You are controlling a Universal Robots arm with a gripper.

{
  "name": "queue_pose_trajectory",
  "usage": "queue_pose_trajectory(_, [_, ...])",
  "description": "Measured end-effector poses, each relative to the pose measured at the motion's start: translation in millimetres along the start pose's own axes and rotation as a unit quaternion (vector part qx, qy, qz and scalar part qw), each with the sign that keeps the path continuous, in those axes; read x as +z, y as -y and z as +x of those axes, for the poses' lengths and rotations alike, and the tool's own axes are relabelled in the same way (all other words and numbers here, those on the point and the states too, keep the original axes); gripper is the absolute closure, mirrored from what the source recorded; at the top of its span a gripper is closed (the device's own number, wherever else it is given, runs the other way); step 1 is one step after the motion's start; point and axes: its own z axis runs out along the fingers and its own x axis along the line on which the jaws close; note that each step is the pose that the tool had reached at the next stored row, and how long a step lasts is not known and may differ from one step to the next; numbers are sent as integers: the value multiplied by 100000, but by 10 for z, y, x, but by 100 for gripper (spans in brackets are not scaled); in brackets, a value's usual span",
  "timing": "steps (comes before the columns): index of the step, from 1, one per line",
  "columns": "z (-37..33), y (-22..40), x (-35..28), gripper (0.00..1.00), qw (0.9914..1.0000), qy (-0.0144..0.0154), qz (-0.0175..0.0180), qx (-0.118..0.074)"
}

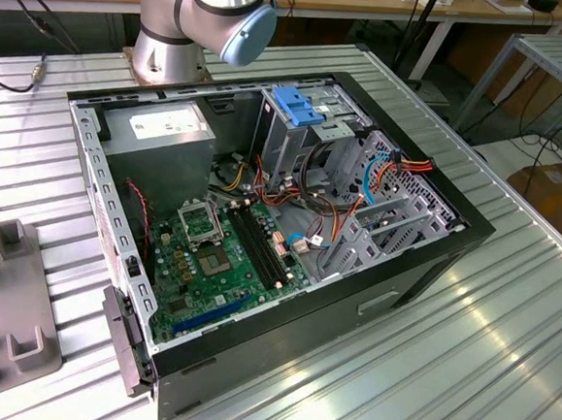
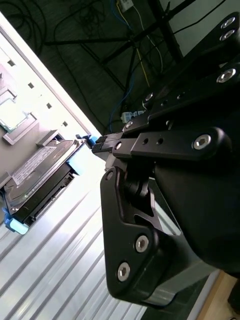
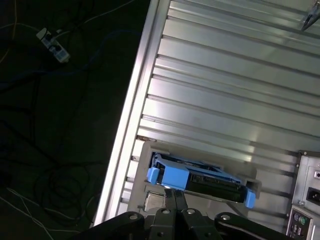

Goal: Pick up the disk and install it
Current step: 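Pick up the disk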

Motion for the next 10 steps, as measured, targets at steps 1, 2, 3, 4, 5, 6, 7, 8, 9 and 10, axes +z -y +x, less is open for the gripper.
queue_pose_trajectory(1, [0,0,0,90,100000,-12,-2,-109])
queue_pose_trajectory(2, [0,0,0,90,100000,-13,-1,-124])
queue_pose_trajectory(3, [0,0,0,90,100000,-12,-2,-132])
queue_pose_trajectory(4, [0,0,0,90,100000,-13,-2,-131])
queue_pose_trajectory(5, [0,0,0,90,100000,-9,-2,-130])
queue_pose_trajectory(6, [0,0,0,90,100000,-11,-2,-130])
queue_pose_trajectory(7, [0,0,0,90,100000,-13,-3,-133])
queue_pose_trajectory(8, [0,0,0,90,100000,-14,-4,-214])
queue_pose_trajectory(9, [0,0,0,90,99999,-20,-8,-374])
queue_pose_trajectory(10, [0,0,0,90,99999,-27,-11,-499])
